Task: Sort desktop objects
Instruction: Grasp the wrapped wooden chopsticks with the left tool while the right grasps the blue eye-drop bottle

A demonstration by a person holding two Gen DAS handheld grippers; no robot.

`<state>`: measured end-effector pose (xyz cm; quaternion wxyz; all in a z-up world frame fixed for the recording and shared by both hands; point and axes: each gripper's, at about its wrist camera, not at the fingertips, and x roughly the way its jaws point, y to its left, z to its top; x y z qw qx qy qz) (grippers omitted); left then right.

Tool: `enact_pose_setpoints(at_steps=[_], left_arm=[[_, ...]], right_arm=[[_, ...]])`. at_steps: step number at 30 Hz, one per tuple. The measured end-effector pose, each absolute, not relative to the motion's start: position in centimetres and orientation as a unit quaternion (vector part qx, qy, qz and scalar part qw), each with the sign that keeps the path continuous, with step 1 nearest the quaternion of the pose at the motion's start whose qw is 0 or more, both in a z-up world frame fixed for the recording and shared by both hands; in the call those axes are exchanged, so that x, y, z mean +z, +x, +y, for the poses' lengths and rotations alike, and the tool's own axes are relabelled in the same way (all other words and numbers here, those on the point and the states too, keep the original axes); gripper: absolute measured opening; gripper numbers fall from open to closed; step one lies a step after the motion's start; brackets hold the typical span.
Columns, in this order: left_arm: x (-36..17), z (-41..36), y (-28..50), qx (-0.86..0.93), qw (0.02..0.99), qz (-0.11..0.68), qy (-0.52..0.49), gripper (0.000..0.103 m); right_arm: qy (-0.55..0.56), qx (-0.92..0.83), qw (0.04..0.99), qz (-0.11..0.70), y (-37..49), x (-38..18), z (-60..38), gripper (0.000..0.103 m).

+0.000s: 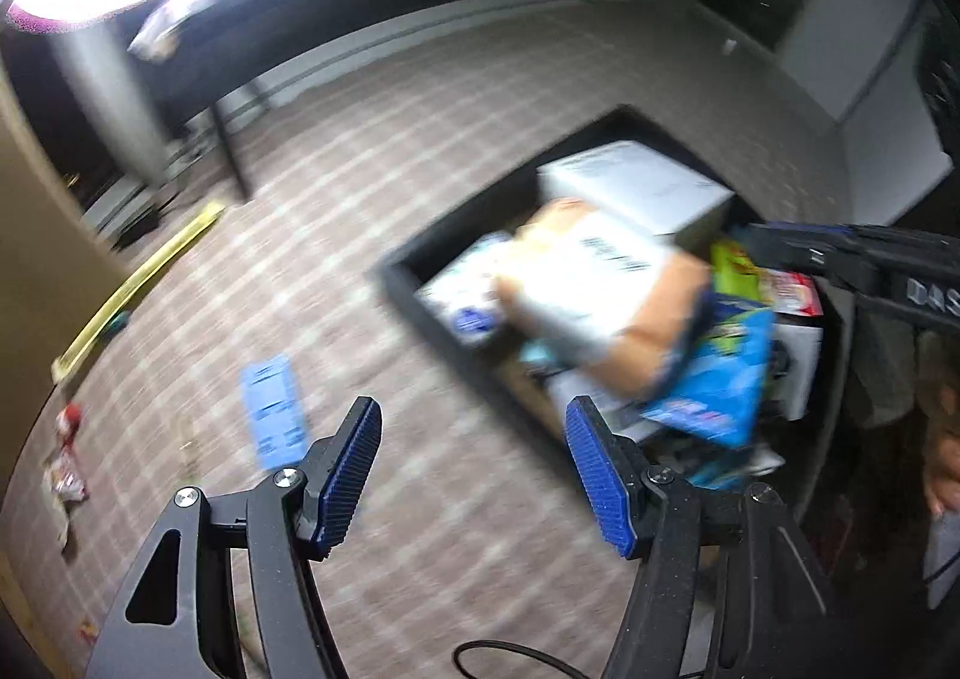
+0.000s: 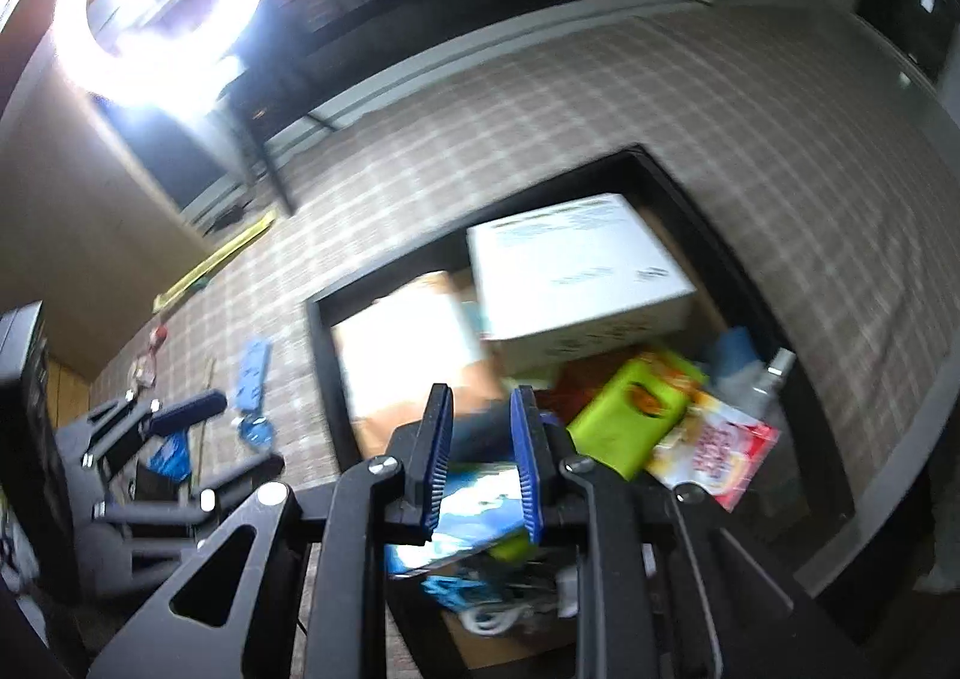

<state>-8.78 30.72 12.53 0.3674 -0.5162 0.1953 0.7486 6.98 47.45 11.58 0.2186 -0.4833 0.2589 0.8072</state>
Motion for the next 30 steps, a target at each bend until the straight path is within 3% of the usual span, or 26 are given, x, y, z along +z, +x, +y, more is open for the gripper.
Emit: enact_pose_setpoints(at_steps=[12, 19, 30], left_arm=[[6.5, 18.4, -15.7, 0.756, 0.232, 0.183, -0.585, 0.060], [3.2, 16.0, -16.8, 0.740, 0.208, 0.173, -0.616, 0.057], [0.8, 14.9, -16.9, 0.731, 0.187, 0.175, -0.632, 0.045]], right_arm=[[-0.566, 0.812, 0.078, 0.118, -3.3, 7.5, 35.7, 0.032], [-0.613, 0.788, 0.019, 0.049, -8.4, 3.6, 31.3, 0.039], [-0.653, 0.757, -0.021, -0.002, -11.9, -1.1, 29.2, 0.040]])
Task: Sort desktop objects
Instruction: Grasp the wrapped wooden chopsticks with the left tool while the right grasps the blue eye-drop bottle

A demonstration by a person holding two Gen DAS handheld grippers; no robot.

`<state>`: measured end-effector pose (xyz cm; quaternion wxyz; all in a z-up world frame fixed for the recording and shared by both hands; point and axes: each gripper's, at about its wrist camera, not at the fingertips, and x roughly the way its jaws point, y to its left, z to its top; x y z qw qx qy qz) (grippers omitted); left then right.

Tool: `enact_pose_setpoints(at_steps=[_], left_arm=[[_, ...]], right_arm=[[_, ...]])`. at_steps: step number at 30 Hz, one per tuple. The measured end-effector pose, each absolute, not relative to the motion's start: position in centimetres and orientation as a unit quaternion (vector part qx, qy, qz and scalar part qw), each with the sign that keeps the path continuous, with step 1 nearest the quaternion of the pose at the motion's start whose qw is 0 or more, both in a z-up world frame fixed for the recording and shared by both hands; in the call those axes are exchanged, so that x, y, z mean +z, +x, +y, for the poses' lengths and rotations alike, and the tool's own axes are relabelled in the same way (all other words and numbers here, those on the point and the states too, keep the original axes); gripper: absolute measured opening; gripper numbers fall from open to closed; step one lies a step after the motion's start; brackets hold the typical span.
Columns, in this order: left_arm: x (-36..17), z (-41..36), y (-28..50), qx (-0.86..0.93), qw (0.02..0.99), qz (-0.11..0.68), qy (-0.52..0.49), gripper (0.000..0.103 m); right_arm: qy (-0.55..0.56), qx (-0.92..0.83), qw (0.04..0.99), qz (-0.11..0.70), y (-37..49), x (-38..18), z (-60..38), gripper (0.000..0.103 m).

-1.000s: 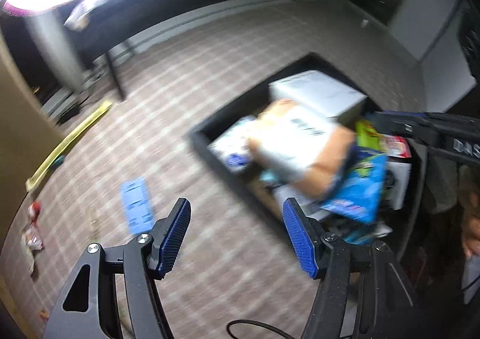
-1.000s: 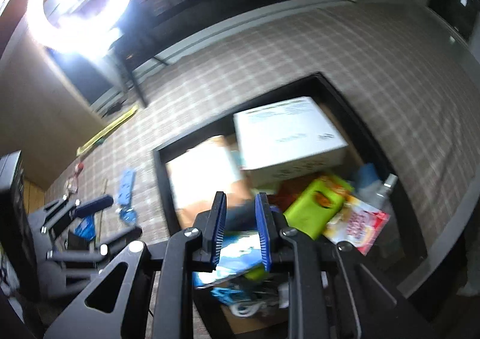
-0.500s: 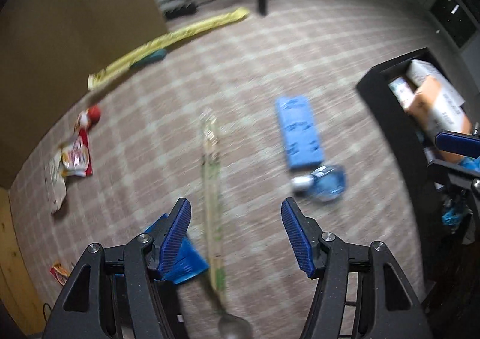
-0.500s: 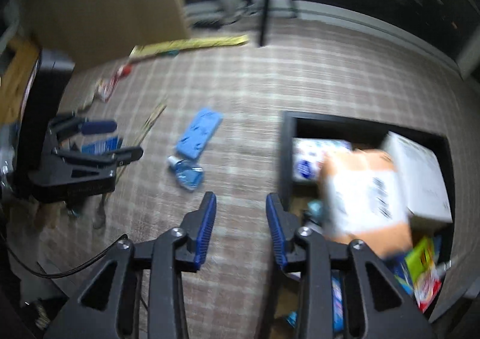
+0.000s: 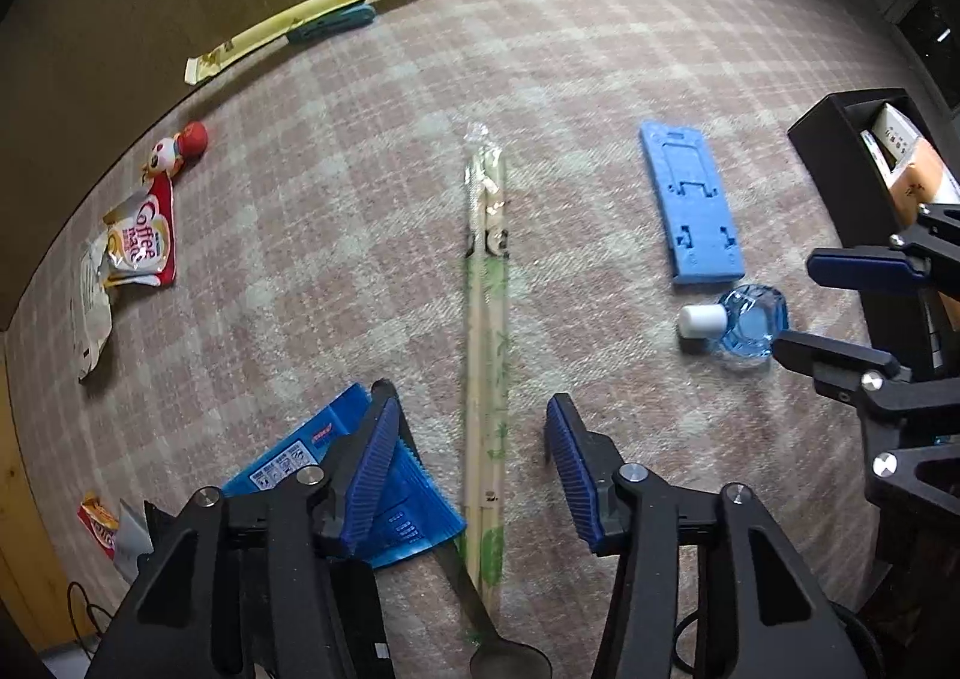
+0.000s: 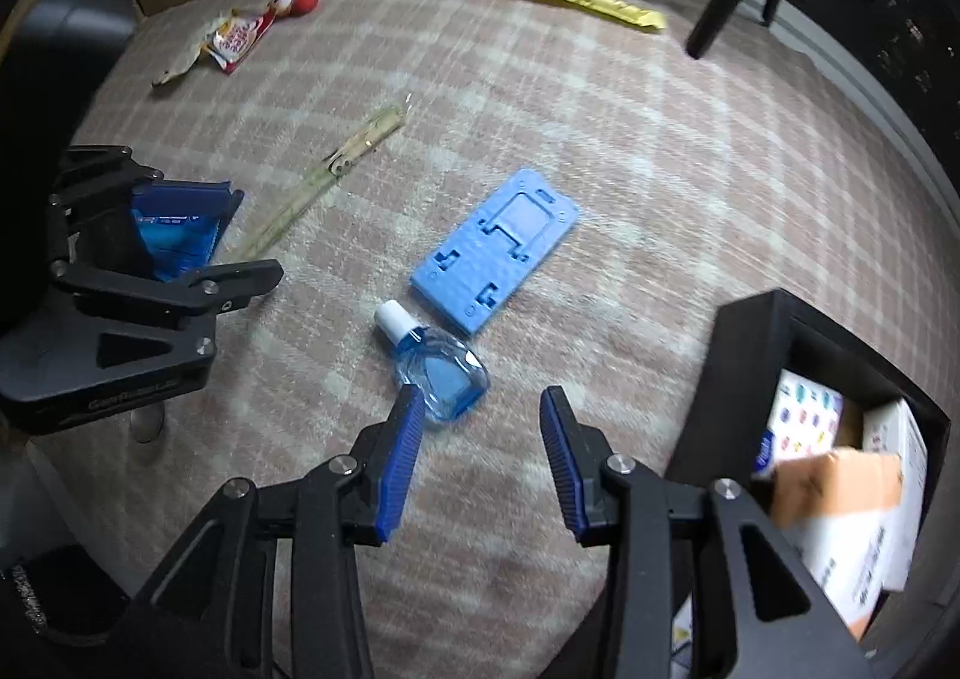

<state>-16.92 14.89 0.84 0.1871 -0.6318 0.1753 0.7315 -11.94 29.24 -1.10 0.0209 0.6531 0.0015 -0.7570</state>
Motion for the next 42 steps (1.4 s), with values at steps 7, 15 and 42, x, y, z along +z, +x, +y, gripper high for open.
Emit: enact_pose_setpoints(at_steps=[7, 15, 42], left_arm=[[0.7, 14.8, -15.8, 0.732, 0.184, 0.178, -0.631, 0.041], [0.2, 15.2, -14.3, 0.725, 0.190, 0.174, -0.639, 0.030], [1.3, 15.8, -9.8, 0.737, 0.201, 0.139, -0.630, 0.004]], right_arm=[[0.658, -0.752, 0.039, 0.025, -13.0, -2.5, 28.6, 0.040], [0.661, -0.749, 0.050, 0.017, -12.6, -3.1, 28.8, 0.038], [0.623, -0.776, 0.001, -0.095, -6.0, -0.7, 33.2, 0.031]])
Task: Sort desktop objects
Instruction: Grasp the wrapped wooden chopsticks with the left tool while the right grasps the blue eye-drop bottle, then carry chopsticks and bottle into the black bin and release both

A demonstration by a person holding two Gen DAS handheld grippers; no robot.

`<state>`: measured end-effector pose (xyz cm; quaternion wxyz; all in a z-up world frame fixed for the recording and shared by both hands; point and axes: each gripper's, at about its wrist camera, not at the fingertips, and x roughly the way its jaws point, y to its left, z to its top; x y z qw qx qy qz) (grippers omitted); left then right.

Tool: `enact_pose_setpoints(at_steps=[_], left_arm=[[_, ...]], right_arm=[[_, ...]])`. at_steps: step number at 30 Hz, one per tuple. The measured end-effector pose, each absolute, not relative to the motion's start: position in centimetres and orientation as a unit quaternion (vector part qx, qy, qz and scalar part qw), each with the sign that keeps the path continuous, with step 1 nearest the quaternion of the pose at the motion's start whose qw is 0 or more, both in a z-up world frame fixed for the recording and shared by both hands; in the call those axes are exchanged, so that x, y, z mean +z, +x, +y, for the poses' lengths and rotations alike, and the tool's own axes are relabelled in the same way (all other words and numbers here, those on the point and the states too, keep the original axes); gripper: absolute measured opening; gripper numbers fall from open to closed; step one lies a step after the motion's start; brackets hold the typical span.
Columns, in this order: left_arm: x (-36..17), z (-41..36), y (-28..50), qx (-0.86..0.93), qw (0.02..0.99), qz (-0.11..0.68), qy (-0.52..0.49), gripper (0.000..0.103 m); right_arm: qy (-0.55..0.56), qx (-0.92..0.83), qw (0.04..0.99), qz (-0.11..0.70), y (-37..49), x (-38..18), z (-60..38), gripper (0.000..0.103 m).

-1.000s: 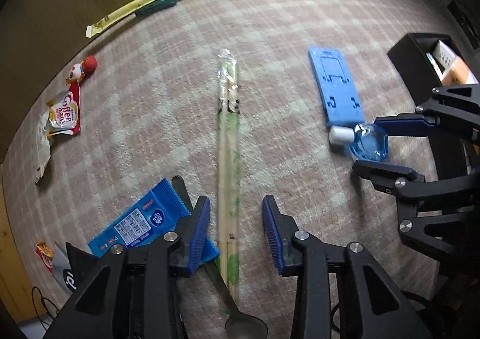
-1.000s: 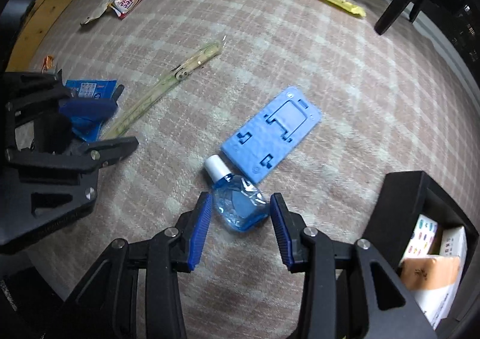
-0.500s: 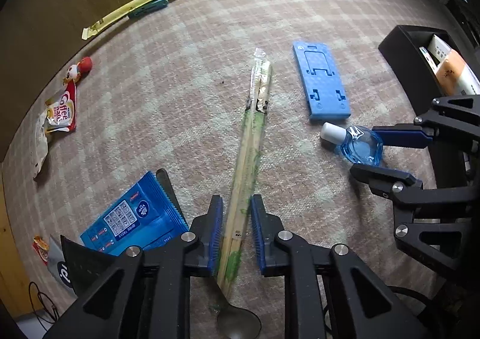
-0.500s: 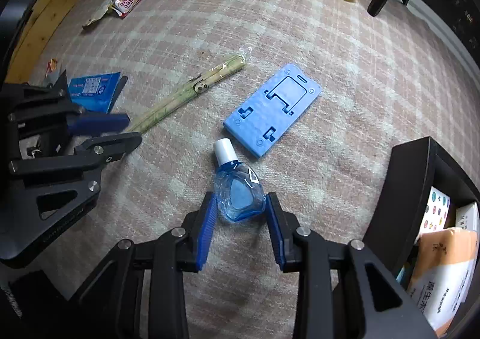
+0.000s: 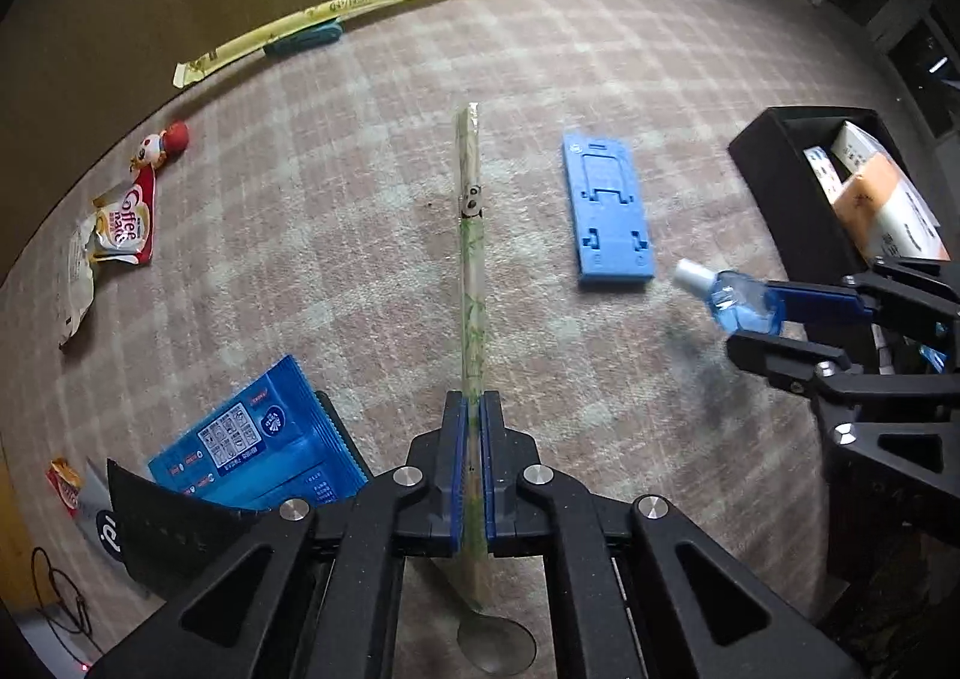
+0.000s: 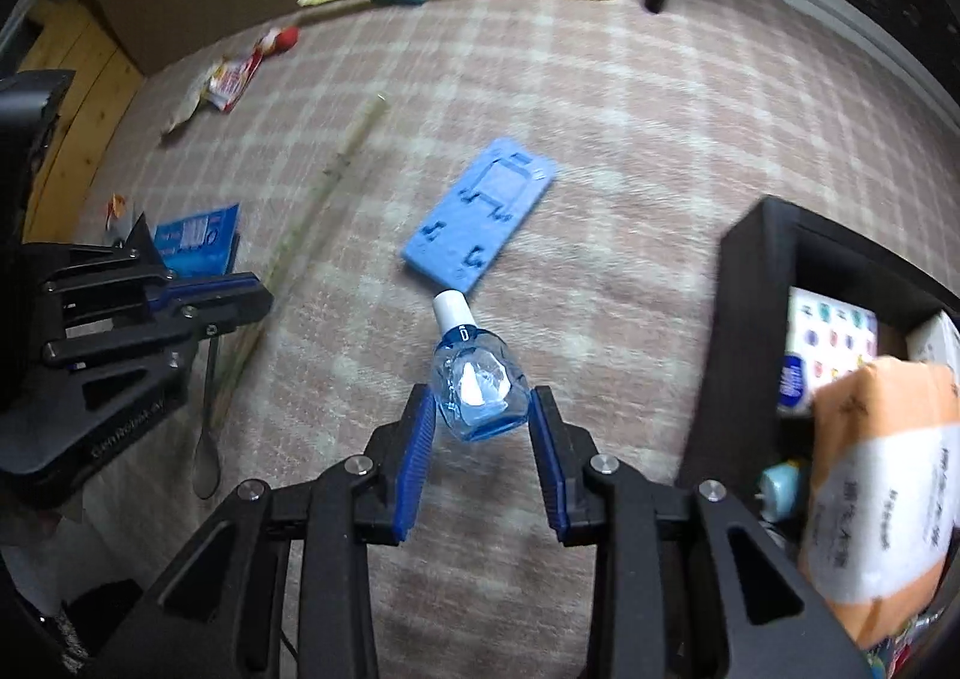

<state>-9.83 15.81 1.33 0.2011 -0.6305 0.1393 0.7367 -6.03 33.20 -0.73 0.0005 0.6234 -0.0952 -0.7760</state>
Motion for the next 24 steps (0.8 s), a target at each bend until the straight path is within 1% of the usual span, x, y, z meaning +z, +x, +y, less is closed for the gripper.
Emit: enact_pose_setpoints(at_steps=[4, 5, 7, 8, 9, 10, 13, 15, 17, 24], left_arm=[[1.6, 15.7, -9.4, 0.739, 0.203, 0.129, -0.629, 0.004], [2.0, 15.6, -9.2, 0.742, 0.203, 0.125, -0.627, 0.004], [2.8, 15.7, -9.0, 0.747, 0.207, 0.126, -0.619, 0.003], [3.2, 15.7, -9.0, 0.751, 0.208, 0.123, -0.615, 0.003], [3.6, 15.8, -9.0, 0.752, 0.211, 0.118, -0.614, 0.000], [4.0, 15.8, -9.0, 0.753, 0.215, 0.113, -0.612, 0.000], [5.6, 16.6, -12.4, 0.761, 0.220, 0.114, -0.600, 0.000], [5.5, 16.4, -13.5, 0.761, 0.224, 0.116, -0.598, 0.000], [6.4, 15.6, -13.3, 0.764, 0.222, 0.116, -0.595, 0.000], [8.9, 18.3, -13.2, 0.775, 0.241, 0.102, -0.575, 0.000]], right_arm=[[0.616, -0.780, -0.006, -0.114, -5.0, -0.4, 34.4, 0.031], [0.615, -0.780, -0.006, -0.117, -6.2, 0.3, 35.2, 0.031], [0.612, -0.782, -0.007, -0.120, -5.8, 0.6, 35.3, 0.031], [0.610, -0.783, -0.007, -0.121, -5.7, 0.8, 35.5, 0.031], [0.608, -0.784, -0.010, -0.123, -5.6, 1.1, 35.8, 0.031], [0.606, -0.786, -0.013, -0.125, -5.3, 1.4, 36.2, 0.031], [0.599, -0.790, -0.017, -0.132, -6.4, 1.7, 35.8, 0.031], [0.592, -0.794, -0.021, -0.136, -6.7, 2.1, 35.9, 0.031], [0.587, -0.798, -0.025, -0.139, -6.6, 2.6, 36.2, 0.031], [0.565, -0.809, -0.039, -0.155, -5.7, 5.1, 37.9, 0.031]])
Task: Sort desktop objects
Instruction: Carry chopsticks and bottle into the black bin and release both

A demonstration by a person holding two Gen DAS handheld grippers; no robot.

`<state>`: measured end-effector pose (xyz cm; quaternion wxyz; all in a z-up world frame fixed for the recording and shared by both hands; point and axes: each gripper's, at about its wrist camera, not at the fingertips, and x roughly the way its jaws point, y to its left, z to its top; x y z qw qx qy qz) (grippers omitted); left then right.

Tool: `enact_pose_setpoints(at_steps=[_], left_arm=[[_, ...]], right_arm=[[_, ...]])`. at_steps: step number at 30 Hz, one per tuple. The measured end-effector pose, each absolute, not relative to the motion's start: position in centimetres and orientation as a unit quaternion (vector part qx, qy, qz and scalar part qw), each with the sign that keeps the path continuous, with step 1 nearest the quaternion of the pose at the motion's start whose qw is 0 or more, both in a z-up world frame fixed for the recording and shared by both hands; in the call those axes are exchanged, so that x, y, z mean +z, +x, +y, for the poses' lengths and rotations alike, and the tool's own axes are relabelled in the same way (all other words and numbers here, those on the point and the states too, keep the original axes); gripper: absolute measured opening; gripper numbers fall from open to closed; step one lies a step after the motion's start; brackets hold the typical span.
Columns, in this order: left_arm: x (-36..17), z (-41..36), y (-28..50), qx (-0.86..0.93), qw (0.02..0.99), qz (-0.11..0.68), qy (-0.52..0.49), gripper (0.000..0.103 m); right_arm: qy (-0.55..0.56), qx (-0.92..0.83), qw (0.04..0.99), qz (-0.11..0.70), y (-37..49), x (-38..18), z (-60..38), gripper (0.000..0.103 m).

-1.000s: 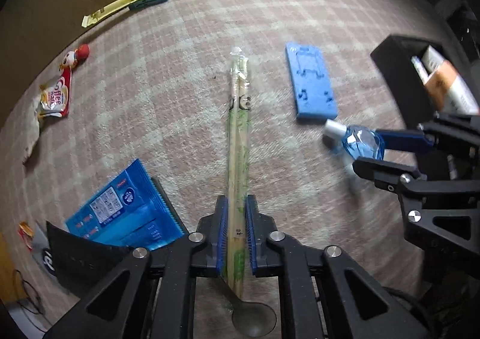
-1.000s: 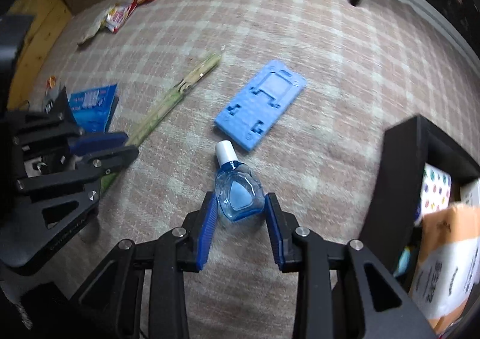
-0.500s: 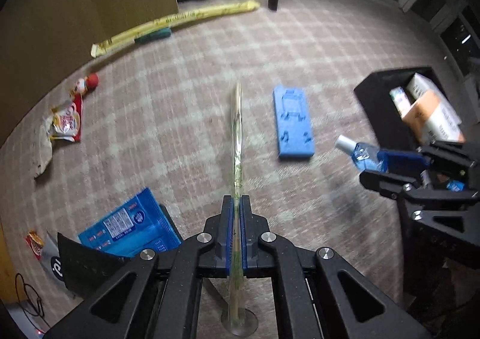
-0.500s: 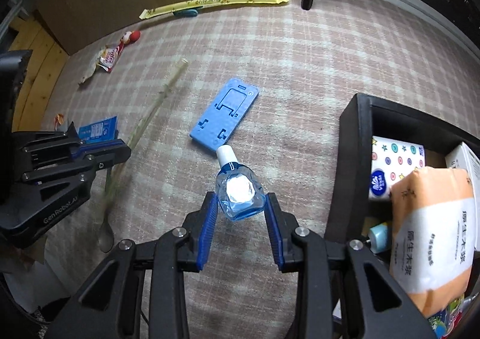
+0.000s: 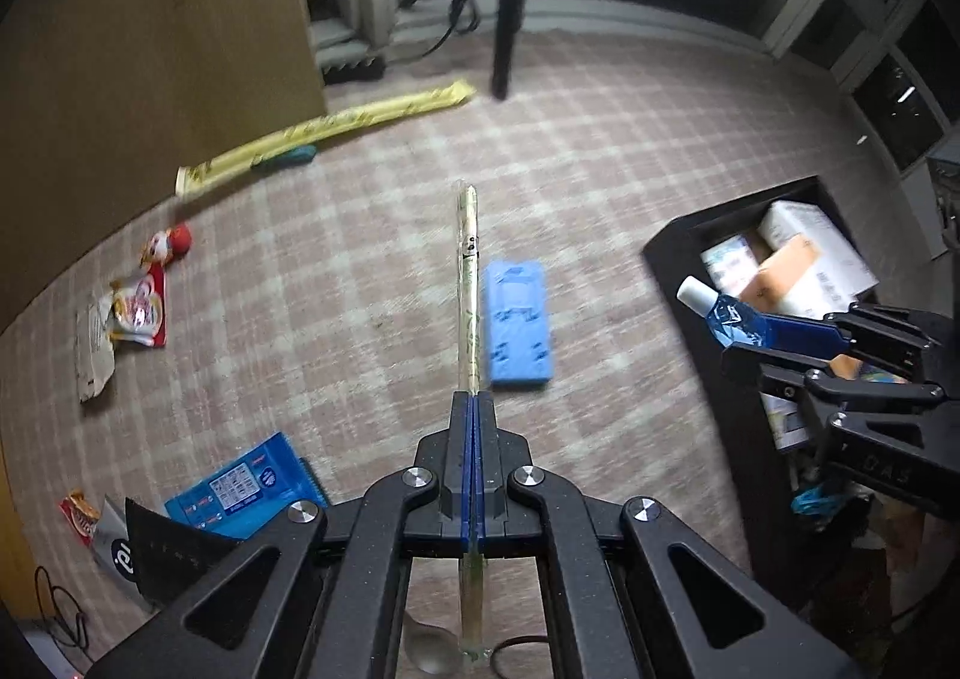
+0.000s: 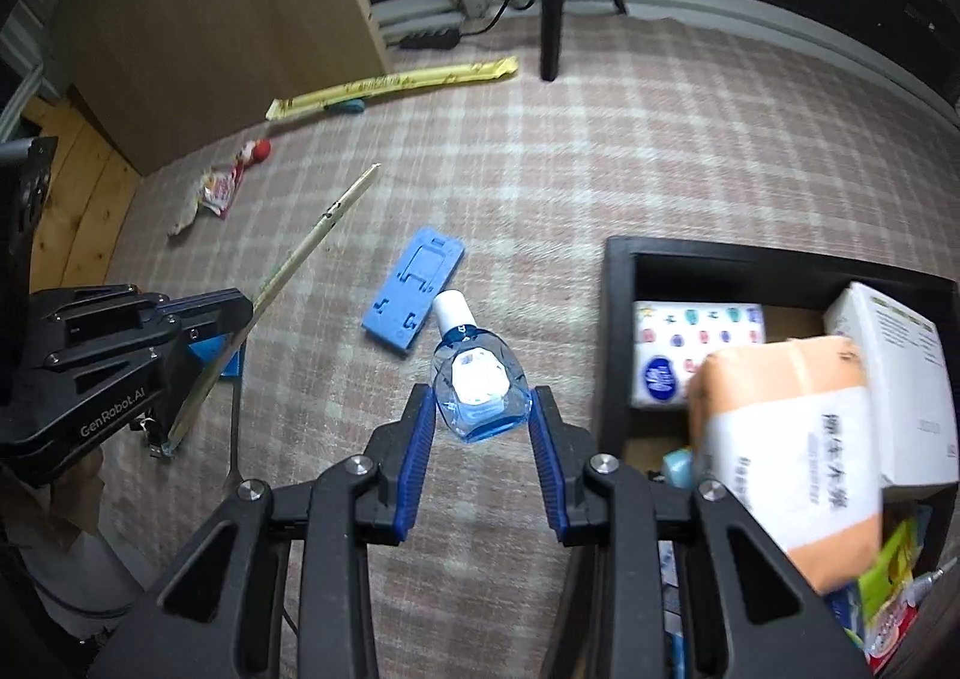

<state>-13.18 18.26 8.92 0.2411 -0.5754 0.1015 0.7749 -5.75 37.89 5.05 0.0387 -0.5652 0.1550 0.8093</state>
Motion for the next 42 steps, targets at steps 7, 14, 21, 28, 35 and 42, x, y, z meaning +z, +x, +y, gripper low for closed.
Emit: enact_pose_setpoints(at_steps=[7, 14, 21, 28, 35, 42], left_arm=[[13.5, 23.0, -10.8, 0.780, 0.299, 0.116, -0.538, 0.000], [15.9, 30.9, -6.9, 0.756, 0.382, 0.146, -0.512, 0.000], [15.8, 38.3, -2.7, 0.718, 0.446, 0.180, -0.503, 0.000], [14.8, 42.6, -0.4, 0.699, 0.468, 0.204, -0.500, 0.001], [14.4, 42.9, 0.1, 0.705, 0.457, 0.223, -0.495, 0.021], [14.7, 40.4, -1.7, 0.724, 0.432, 0.212, -0.495, 0.021]], right_arm=[[-0.532, 0.826, 0.072, 0.173, -2.2, 9.1, 41.5, 0.031], [-0.506, 0.826, 0.149, 0.198, 3.8, 11.5, 46.8, 0.031], [-0.501, 0.804, 0.227, 0.228, 10.3, 11.1, 52.0, 0.031], [-0.492, 0.791, 0.263, 0.252, 13.7, 10.6, 54.4, 0.031], [-0.487, 0.790, 0.267, 0.259, 14.1, 10.7, 54.8, 0.034], [-0.489, 0.797, 0.253, 0.251, 12.6, 11.2, 54.0, 0.034]])
